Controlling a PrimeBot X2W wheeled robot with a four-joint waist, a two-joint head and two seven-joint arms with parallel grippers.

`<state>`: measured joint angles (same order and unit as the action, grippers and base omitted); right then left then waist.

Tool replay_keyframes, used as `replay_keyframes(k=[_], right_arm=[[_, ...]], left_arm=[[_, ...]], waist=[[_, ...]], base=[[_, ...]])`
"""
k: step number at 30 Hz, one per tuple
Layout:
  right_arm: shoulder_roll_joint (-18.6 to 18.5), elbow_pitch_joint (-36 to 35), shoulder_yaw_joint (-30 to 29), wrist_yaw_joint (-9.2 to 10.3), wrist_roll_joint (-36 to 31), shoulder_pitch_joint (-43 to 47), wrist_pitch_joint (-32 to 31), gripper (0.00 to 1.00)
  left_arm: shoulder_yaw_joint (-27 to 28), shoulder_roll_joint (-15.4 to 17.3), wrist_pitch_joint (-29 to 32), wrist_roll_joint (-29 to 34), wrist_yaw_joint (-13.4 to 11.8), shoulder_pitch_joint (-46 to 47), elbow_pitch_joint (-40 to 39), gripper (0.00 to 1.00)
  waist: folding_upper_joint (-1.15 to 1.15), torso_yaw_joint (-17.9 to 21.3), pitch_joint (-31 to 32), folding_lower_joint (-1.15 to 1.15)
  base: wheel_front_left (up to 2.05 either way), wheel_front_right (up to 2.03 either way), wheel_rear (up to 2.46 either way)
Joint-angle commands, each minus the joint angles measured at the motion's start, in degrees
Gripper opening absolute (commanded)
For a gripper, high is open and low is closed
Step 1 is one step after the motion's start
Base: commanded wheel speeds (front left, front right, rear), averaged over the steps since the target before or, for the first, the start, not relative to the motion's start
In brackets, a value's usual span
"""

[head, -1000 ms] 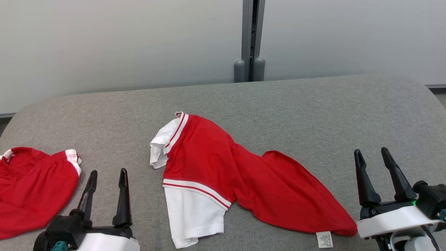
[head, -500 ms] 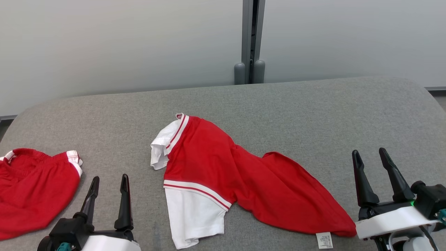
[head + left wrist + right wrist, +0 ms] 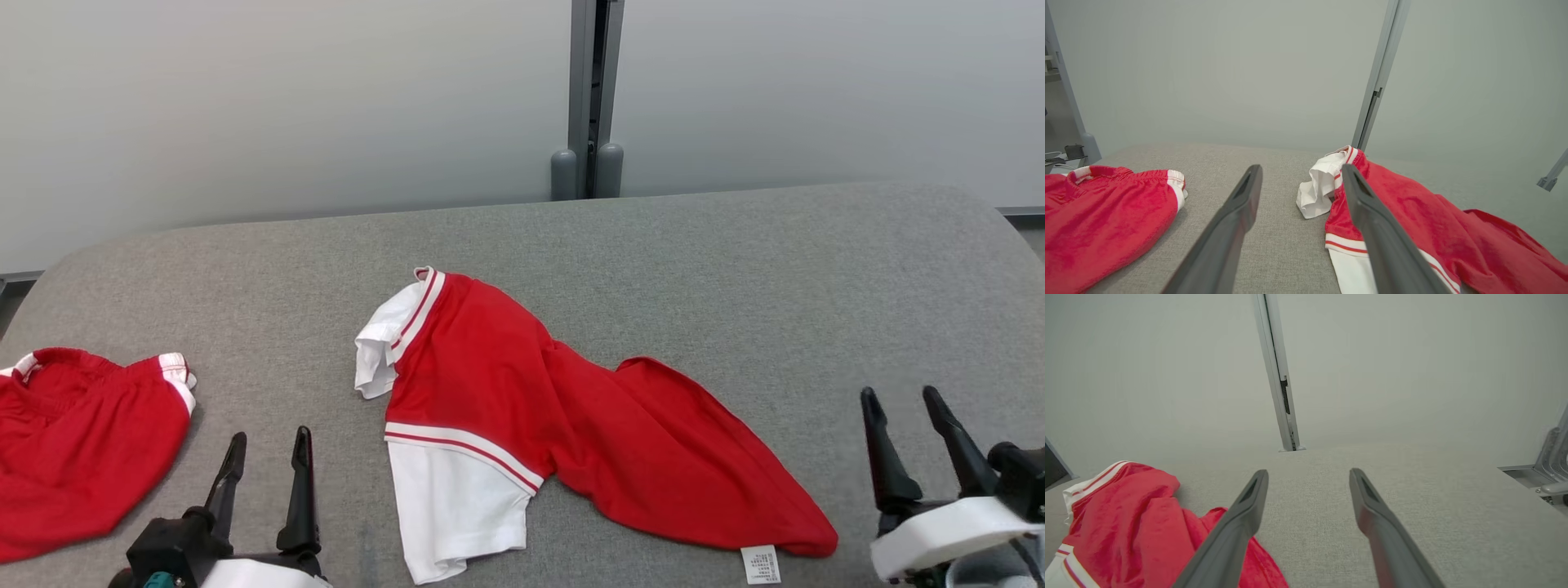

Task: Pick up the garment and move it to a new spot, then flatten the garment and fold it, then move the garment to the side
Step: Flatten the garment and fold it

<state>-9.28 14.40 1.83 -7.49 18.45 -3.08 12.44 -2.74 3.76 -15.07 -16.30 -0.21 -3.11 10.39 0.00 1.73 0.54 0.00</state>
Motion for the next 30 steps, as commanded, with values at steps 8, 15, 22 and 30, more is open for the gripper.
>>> replay_keyframes(k=[8, 15, 22, 30], right_arm=[[-3.8, 2.3, 0.6, -0.01, 2.3, 3.1, -11.7, 1.00], [-2.8, 4.5, 5.0, -0.01, 7.0, 3.7, -19.0, 1.00], [-1.5, 8.6, 5.6, -0.01, 8.0, 2.2, -22.0, 1.00], [-0.6, 10.9, 5.9, -0.01, 7.3, 0.1, -21.3, 1.00]], left_arm=[[-1.3, 0.1, 7.9, -3.3, 1.2, -0.7, 1.9, 1.00], [-4.8, 0.5, 18.2, -4.9, 3.0, -0.9, 3.8, 1.00], [-7.7, 0.5, 23.1, -5.5, 4.1, 0.0, 4.6, 1.00], [-10.3, 0.3, 25.6, -5.7, 4.8, 2.0, 7.6, 1.00]], waist=[[0.00, 0.6, -0.7, 0.00], [0.00, 1.1, -2.1, 0.00], [0.00, 0.7, -2.5, 0.00], [0.00, 0.4, -3.6, 0.00]], base=[[0.00, 0.00, 0.00], [0.00, 0.00, 0.00], [0.00, 0.00, 0.00], [0.00, 0.00, 0.00]])
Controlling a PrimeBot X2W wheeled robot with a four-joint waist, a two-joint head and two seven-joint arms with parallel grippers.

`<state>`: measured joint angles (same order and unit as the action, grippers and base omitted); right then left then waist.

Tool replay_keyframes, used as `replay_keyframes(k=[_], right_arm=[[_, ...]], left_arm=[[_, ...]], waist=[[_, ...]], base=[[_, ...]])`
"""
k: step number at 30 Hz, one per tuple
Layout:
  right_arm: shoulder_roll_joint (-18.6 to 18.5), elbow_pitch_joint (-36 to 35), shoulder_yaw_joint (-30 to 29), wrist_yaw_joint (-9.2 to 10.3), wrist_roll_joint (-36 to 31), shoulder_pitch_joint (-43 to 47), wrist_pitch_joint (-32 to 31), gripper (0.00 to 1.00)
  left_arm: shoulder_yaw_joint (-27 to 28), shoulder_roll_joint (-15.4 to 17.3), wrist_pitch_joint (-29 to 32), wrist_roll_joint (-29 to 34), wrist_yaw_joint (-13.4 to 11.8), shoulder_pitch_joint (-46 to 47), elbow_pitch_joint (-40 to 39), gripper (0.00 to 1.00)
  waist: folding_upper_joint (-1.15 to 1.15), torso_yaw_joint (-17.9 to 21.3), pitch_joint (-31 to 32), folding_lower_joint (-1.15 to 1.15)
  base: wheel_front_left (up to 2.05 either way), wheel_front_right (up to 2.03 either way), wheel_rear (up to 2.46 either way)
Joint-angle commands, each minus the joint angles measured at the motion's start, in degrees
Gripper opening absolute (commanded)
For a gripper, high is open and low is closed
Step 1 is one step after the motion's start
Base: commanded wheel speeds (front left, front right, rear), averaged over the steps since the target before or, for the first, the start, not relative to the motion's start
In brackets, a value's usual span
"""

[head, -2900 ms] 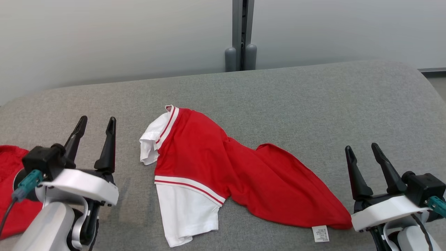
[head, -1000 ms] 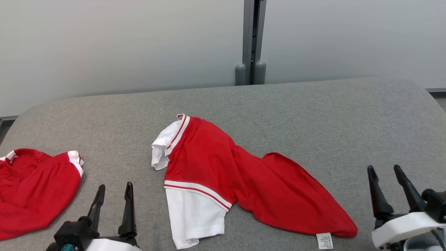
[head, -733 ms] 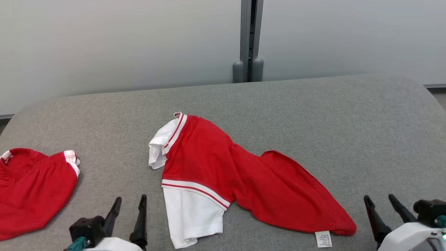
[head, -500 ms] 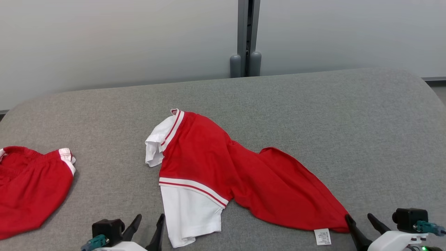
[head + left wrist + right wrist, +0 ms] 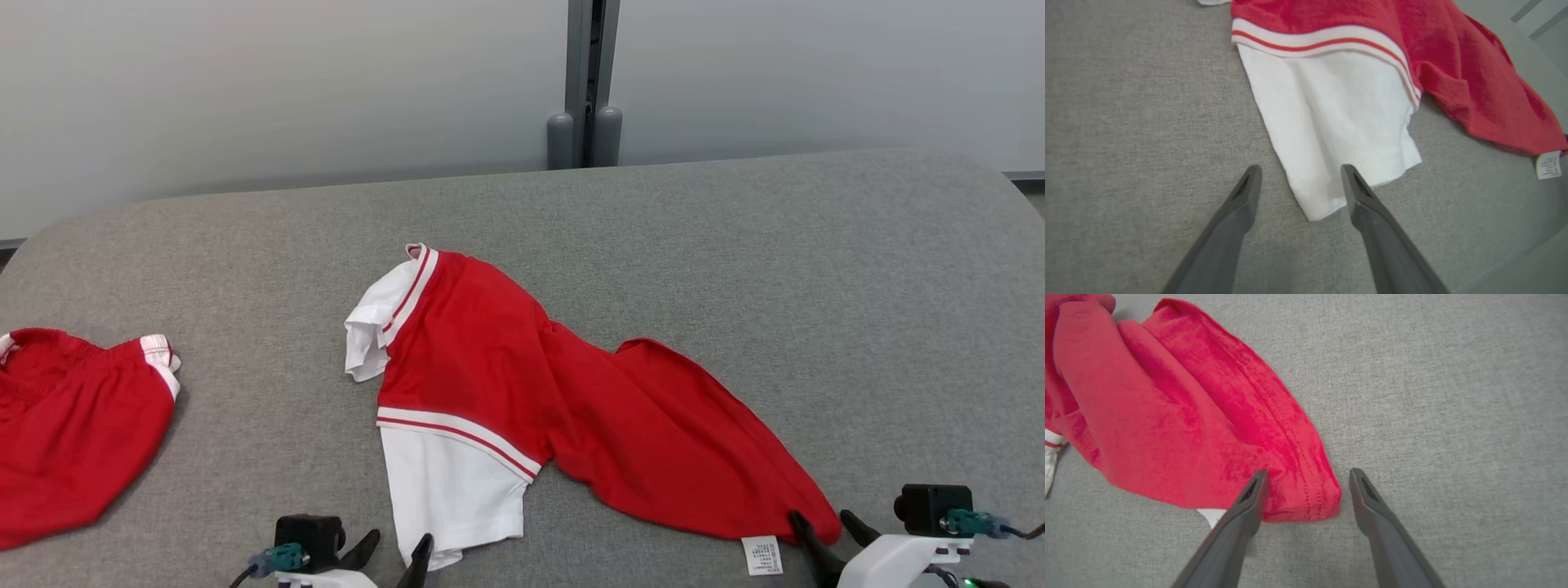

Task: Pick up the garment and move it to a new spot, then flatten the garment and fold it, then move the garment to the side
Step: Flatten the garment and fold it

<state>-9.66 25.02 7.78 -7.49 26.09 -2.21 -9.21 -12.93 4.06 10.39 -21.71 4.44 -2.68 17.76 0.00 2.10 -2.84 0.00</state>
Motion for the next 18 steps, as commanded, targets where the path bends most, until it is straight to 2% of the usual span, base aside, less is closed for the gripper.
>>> replay_keyframes(k=[1, 8, 14, 16, 18], right_arm=[[-0.2, 0.5, 0.2, -0.01, -0.3, -1.1, 0.4, 1.00], [0.2, 1.8, 1.6, -0.01, 0.3, -2.4, 1.4, 1.00], [0.1, 3.0, 2.6, -0.01, 0.8, -3.2, 2.2, 1.00], [0.2, 3.3, 3.0, -0.01, 1.1, -3.4, 2.2, 1.00], [0.3, 3.8, 3.3, -0.01, 1.4, -3.7, 2.3, 1.00]], left_arm=[[-0.4, 0.0, 0.5, -0.4, 0.2, 1.7, 0.7, 1.00], [-0.5, 0.0, 1.2, 0.5, -2.1, 3.3, 3.8, 1.00], [-2.4, 0.2, 1.8, 1.3, -1.5, 4.2, 6.1, 1.00], [-3.5, 0.0, 2.2, 1.4, -1.0, 4.3, 6.7, 0.89], [-4.6, -0.4, 2.7, 1.0, -0.8, 4.5, 7.1, 0.69]], waist=[[0.00, 0.1, -0.3, 0.00], [0.00, 0.4, -1.1, 0.00], [0.00, 0.4, -1.5, 0.00], [0.00, 0.4, -1.6, 0.00], [0.00, 0.3, -1.6, 0.00]], base=[[0.00, 0.00, 0.00], [0.00, 0.00, 0.00], [0.00, 0.00, 0.00], [0.00, 0.00, 0.00], [0.00, 0.00, 0.00]])
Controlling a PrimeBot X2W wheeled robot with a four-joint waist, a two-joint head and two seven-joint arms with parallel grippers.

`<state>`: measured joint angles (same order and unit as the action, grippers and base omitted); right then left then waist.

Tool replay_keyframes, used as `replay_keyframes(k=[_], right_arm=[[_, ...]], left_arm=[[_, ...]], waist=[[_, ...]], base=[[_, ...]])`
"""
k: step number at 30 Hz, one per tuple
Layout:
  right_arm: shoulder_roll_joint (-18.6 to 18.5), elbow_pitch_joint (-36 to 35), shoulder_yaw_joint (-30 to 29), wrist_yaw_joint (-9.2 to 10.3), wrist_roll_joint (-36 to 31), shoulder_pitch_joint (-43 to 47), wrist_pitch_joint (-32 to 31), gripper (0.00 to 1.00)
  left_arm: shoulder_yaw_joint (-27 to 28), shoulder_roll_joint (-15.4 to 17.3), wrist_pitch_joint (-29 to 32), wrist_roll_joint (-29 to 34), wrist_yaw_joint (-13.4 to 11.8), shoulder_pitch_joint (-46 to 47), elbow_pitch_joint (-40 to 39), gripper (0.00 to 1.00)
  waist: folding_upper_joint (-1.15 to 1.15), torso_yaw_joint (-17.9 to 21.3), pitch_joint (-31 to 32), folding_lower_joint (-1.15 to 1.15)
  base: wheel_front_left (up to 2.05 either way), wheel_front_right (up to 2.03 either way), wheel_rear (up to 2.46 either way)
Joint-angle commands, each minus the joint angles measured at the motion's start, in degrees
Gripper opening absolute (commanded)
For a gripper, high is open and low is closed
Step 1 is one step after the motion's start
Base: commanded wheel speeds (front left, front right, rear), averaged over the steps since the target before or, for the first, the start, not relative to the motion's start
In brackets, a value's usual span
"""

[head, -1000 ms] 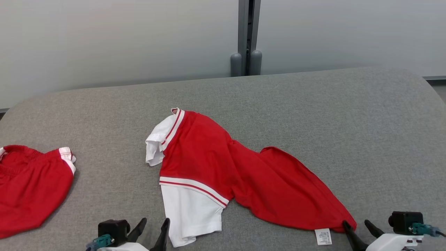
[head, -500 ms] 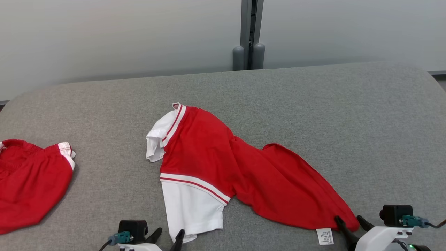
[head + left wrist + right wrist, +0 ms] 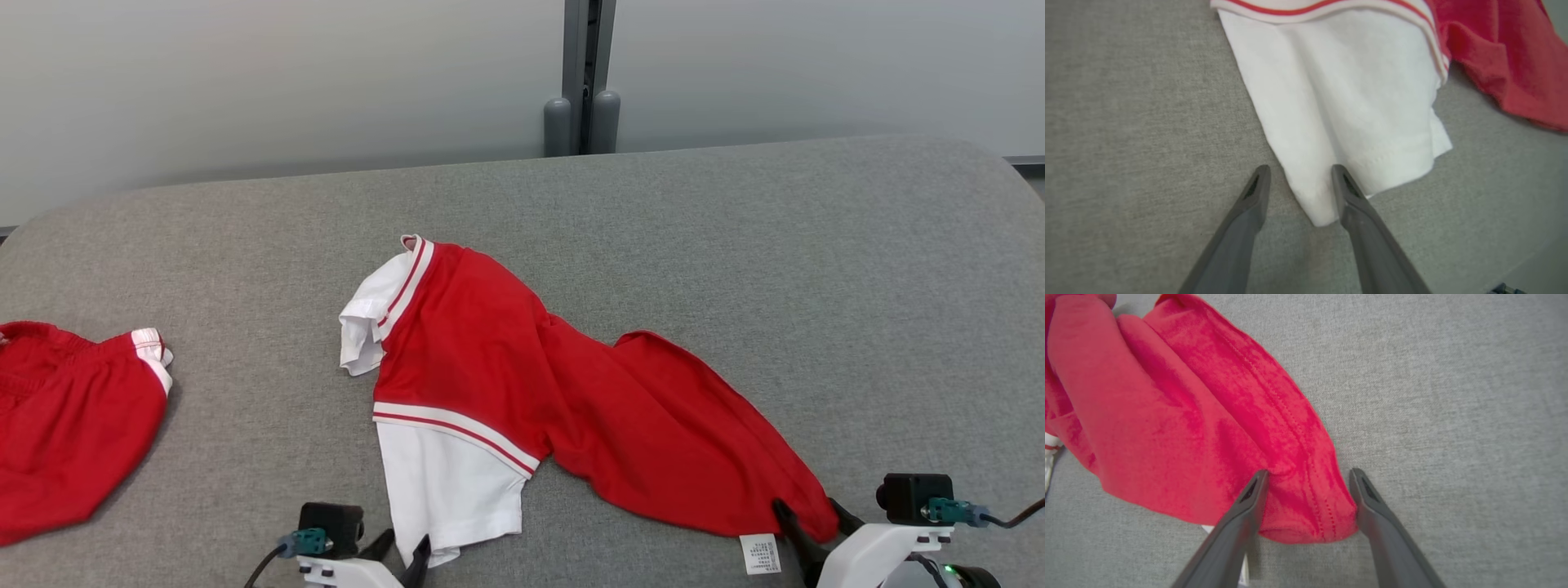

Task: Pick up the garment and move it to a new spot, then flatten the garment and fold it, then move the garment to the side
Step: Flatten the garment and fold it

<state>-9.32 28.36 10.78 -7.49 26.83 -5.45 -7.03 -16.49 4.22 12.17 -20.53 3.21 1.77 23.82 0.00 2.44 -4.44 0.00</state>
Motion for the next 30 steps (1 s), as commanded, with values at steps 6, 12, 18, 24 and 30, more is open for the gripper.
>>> replay_keyframes(k=[6, 12, 18, 24, 30], right_arm=[[-0.2, 1.5, 1.1, -0.01, 1.3, -0.8, -0.3, 0.71], [-0.8, 0.6, 1.6, -0.01, 2.1, -1.4, 1.6, 0.00], [-2.2, -2.5, 0.5, -0.01, 3.5, -1.7, 2.9, 0.00], [-2.9, -8.1, -1.6, -0.01, 6.9, -0.5, 3.4, 0.00], [-3.4, -15.0, -3.0, -0.01, 12.7, -1.4, 1.7, 0.00]], left_arm=[[-2.5, -0.7, 0.9, -0.6, 0.7, 0.4, 1.4, 0.00], [-1.6, -0.1, 0.5, -1.6, 0.0, 0.6, 0.3, 0.00], [1.1, 2.4, 3.0, -4.2, 0.0, -0.5, -4.5, 0.00], [3.6, 7.2, 8.0, -6.9, 0.8, -2.0, -13.9, 0.00], [4.8, 12.2, 14.9, -9.3, 2.0, 1.3, -24.3, 0.00]], waist=[[0.00, -0.1, -0.2, 0.00], [0.00, -0.3, 0.2, 0.00], [0.00, -0.5, 1.1, 0.00], [0.00, -1.0, 2.1, 0.00], [0.00, -1.5, 2.6, 0.00]], base=[[0.00, 0.00, 0.00], [0.00, 0.00, 0.00], [0.00, 0.00, 0.00], [0.00, 0.00, 0.00], [0.00, 0.00, 0.00]])
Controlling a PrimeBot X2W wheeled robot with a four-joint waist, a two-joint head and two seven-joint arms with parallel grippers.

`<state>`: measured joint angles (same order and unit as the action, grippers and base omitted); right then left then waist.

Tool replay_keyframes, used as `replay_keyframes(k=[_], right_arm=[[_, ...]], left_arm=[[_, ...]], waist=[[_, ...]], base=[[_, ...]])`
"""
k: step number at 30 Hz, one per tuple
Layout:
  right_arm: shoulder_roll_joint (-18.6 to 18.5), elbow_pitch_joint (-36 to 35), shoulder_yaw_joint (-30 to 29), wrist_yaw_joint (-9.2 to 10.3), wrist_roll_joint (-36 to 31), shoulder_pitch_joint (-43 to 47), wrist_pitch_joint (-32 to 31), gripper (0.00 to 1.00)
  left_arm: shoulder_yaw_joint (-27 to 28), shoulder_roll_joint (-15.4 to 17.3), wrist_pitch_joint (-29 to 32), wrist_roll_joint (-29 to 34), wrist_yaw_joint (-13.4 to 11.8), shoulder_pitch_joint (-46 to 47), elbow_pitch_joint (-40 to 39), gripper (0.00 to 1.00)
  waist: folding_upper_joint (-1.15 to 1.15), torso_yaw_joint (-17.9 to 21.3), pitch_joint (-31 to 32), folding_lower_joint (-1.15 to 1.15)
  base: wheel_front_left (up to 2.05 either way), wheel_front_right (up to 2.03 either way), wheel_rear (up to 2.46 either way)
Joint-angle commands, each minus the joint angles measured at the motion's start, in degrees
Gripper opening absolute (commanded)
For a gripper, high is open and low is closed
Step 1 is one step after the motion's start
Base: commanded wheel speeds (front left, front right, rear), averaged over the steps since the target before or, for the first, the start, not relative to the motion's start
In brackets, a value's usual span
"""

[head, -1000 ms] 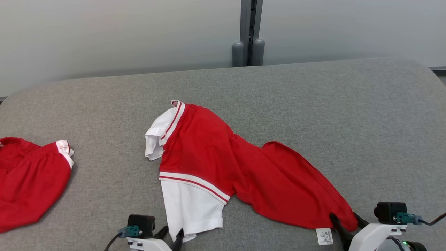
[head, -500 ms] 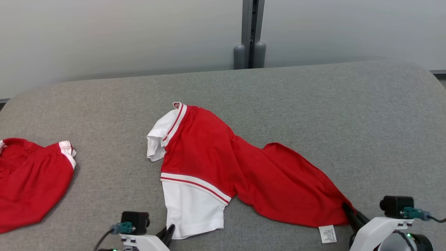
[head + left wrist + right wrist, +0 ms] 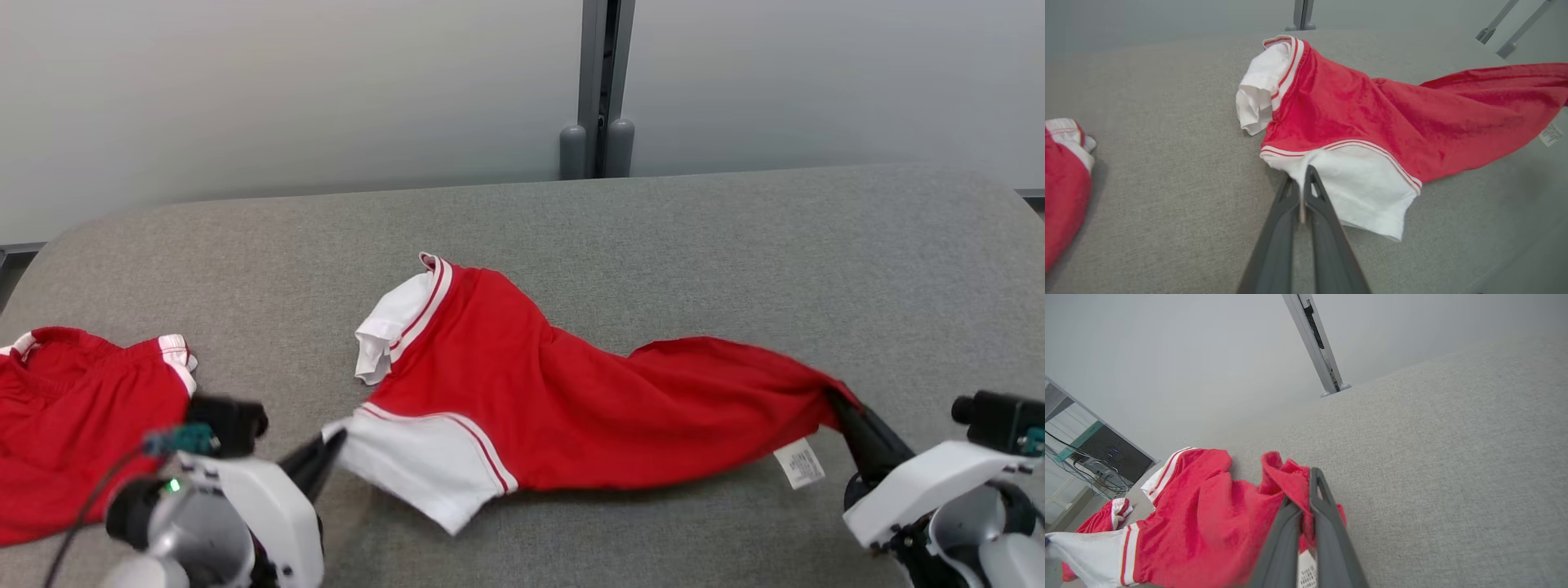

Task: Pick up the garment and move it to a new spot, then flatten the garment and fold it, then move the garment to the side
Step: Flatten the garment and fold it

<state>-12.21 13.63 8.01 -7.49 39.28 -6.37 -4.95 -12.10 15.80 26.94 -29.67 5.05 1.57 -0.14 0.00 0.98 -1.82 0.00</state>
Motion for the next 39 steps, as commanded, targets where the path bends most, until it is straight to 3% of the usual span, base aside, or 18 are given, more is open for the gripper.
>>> replay_keyframes(k=[1, 5, 9, 16, 22, 30, 39], right_arm=[[-0.7, -1.0, -0.5, -0.01, 1.0, -1.2, -0.8, 0.00], [-1.0, -2.0, -0.9, -0.01, 4.1, -5.9, -3.4, 0.00], [-1.6, 1.0, 0.4, -0.01, 8.6, -16.4, -9.4, 0.00], [-3.1, 10.9, 1.7, -0.02, 17.0, -35.2, -28.4, 0.00], [-3.9, 17.5, 0.3, -0.02, 18.3, -49.5, -38.2, 0.00], [-2.4, 27.8, -4.3, -0.03, 12.9, -71.9, -36.8, 0.00], [-0.7, 32.3, -8.3, -0.02, 9.0, -88.0, -26.6, 0.00]], left_arm=[[0.5, 1.2, 1.4, -0.5, 0.4, 2.6, -1.3, 0.00], [0.4, 4.1, 6.2, -1.7, 1.1, 9.5, -1.4, 0.00], [-2.2, 7.1, 14.4, -5.1, 2.1, 21.8, 3.4, 0.00], [-4.6, 9.4, 25.0, -10.4, 2.5, 41.9, 12.1, 0.00], [-5.0, 10.1, 30.6, -11.1, 2.4, 56.0, 18.1, 0.00], [-4.0, 9.3, 31.4, -9.2, 1.1, 76.2, 27.9, 0.00], [-5.4, 8.2, 20.5, -4.3, 1.9, 93.6, 35.6, 0.00]], waist=[[0.00, 0.0, -0.1, 0.00], [0.00, 0.4, -1.4, 0.00], [0.00, 1.3, -5.3, 0.00], [0.00, 2.8, -12.9, 0.00], [0.00, 3.6, -18.5, 0.00], [0.00, 4.4, -27.6, 0.00], [0.00, 4.5, -32.9, 0.00]], base=[[0.00, 0.00, 0.00], [0.00, 0.00, 0.00], [0.00, 0.00, 0.00], [0.00, 0.00, 0.00], [0.00, 0.00, 0.00], [0.00, 0.00, 0.00], [0.00, 0.00, 0.00]])
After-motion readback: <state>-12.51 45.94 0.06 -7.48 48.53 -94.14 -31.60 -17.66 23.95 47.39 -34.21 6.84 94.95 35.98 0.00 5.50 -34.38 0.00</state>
